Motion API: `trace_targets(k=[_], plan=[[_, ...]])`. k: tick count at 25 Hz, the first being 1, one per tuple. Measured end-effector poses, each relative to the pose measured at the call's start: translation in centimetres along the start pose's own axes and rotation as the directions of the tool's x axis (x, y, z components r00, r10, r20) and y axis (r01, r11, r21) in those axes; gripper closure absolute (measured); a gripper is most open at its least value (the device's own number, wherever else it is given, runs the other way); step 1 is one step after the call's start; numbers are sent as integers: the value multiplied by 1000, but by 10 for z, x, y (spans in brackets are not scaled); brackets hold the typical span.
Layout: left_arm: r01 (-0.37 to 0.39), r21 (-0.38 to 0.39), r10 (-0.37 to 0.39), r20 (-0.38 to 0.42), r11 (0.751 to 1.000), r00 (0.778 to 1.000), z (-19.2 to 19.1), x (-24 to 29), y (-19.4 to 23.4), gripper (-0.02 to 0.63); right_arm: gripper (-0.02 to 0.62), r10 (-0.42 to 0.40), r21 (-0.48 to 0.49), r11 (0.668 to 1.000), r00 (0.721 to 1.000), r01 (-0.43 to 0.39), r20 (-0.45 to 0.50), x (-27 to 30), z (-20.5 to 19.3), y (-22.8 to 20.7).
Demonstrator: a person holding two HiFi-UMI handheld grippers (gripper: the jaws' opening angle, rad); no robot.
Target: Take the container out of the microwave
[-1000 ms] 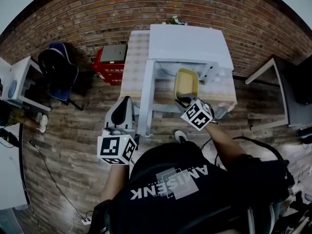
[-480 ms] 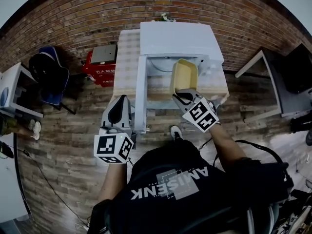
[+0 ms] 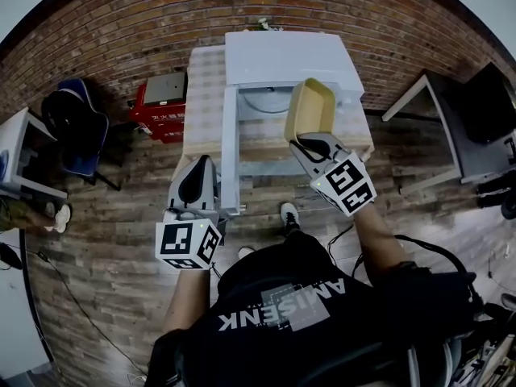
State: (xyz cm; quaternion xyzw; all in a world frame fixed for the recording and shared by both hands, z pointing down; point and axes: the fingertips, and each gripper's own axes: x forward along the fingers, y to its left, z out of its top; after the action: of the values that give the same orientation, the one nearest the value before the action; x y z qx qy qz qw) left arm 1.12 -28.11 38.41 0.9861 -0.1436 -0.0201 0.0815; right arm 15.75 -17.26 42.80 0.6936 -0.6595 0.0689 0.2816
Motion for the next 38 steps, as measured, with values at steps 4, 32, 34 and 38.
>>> trace_targets(k=[4, 32, 34, 38], plan=[[15, -8, -15, -11, 1000, 1000, -7, 0, -3, 594, 545, -23, -5, 1000, 1000, 23, 4, -13, 6, 4], [-114, 158, 108, 49, 981, 993, 32, 61, -73, 594, 545, -160, 112, 984, 968, 140, 192, -122, -9, -110], [-122, 147, 116, 47, 982, 992, 32, 62, -73, 594, 545, -156, 109, 985, 968, 137, 196, -123, -9, -113], [-129, 139, 124, 40, 982, 991, 30, 64, -76, 594, 545, -169, 120, 982, 967, 148, 193, -122, -15, -122]])
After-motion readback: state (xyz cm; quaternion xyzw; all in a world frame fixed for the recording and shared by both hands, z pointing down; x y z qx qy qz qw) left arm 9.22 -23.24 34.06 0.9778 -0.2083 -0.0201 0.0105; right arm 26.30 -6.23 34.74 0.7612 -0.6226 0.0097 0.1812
